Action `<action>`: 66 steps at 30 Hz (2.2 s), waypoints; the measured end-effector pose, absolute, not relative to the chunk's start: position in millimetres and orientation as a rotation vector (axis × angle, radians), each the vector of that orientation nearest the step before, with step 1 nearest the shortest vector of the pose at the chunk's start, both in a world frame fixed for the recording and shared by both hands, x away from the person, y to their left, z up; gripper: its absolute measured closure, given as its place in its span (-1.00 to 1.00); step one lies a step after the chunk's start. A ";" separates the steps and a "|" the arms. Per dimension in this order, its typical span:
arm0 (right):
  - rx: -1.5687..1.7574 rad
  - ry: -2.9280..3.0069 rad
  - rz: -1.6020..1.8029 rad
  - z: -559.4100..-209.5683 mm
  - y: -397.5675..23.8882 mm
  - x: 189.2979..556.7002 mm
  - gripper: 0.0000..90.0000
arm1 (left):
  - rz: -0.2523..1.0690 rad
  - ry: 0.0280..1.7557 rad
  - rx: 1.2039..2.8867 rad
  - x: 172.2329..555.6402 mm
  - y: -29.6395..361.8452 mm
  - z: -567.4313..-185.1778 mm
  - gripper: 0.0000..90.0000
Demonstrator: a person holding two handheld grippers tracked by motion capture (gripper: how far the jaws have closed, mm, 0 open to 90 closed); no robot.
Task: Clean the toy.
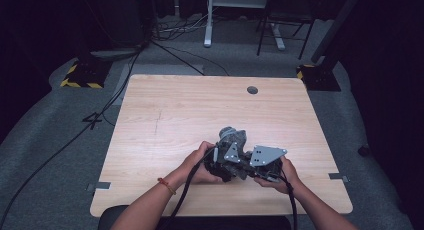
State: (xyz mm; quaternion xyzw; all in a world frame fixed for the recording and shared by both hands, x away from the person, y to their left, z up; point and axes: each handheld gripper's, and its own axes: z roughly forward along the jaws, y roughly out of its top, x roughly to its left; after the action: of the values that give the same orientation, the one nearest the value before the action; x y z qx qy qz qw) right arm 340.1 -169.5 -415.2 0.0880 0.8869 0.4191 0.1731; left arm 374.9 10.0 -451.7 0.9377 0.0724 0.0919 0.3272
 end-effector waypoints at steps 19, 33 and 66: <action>0.394 2.497 1.121 -426.6 -198.5 360.4 0.72 | 0.267 0.178 2.418 371.2 18.0 -440.7 -0.25; 0.381 2.476 1.270 -416.4 -202.0 350.4 0.71 | 0.306 0.216 2.446 371.3 11.7 -443.3 -0.25; 0.495 2.501 1.380 -429.5 -212.9 359.6 0.71 | 0.263 0.188 2.361 365.5 15.2 -439.0 -0.27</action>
State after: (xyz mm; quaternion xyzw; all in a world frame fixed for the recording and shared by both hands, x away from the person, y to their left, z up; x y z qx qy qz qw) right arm 359.6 -212.9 -429.5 0.1695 0.8563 0.4726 0.1209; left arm 365.5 15.2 -439.0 0.9203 0.0731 0.1027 0.3703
